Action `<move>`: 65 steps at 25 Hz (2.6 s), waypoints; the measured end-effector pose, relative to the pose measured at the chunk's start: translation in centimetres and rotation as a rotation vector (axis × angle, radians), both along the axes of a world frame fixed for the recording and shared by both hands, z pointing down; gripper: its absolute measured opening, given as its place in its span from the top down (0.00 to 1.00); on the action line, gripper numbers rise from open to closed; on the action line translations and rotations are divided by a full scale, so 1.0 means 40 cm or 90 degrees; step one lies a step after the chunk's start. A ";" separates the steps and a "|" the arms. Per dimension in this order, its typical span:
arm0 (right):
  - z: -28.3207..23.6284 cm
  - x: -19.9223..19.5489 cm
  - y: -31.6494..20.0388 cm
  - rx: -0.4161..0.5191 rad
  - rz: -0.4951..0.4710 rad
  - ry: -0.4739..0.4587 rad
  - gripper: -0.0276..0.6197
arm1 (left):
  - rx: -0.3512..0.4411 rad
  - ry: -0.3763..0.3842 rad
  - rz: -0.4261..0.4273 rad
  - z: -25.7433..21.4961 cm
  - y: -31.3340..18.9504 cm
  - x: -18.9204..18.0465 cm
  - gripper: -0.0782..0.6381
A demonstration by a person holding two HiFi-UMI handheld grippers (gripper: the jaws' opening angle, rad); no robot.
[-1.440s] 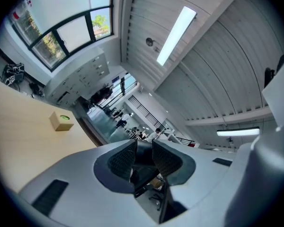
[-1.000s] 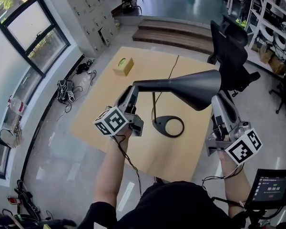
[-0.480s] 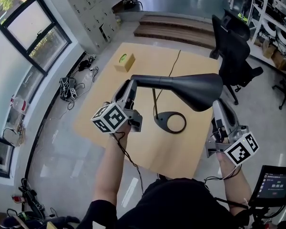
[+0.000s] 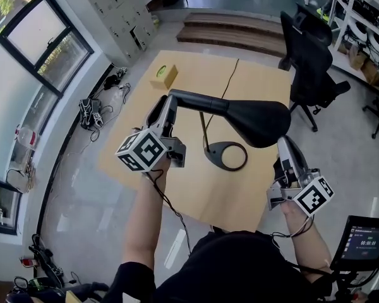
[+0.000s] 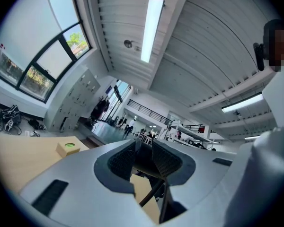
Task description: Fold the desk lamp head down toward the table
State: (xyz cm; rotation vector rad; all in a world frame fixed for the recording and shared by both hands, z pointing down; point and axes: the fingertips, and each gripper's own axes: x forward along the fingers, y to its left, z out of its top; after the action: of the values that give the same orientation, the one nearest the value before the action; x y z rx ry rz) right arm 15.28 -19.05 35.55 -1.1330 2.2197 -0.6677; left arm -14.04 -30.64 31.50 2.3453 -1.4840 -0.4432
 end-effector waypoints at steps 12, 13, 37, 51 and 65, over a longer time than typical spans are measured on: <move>0.069 -0.010 0.000 -0.043 -0.007 -0.023 0.90 | 0.016 -0.041 -0.008 -0.038 0.005 0.008 0.73; 0.070 -0.010 0.000 -0.043 -0.007 -0.020 0.90 | 0.017 -0.040 -0.008 -0.038 0.005 0.008 0.73; 0.019 -0.010 -0.107 0.032 -0.004 0.526 0.90 | -0.023 0.057 0.034 -0.002 0.045 -0.005 0.69; 0.114 0.004 -0.141 -0.017 -0.034 0.463 0.90 | -0.066 -0.059 0.069 0.205 0.044 0.090 0.69; 0.166 -0.013 -0.146 -0.044 -0.042 0.444 0.90 | -0.058 -0.249 0.106 0.279 0.015 0.194 0.69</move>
State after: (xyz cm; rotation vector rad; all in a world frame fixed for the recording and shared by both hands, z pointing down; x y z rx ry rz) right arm 14.77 -24.88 42.21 -1.5006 2.8326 -0.4086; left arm -6.27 -30.04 42.65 2.5561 -1.4091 0.1329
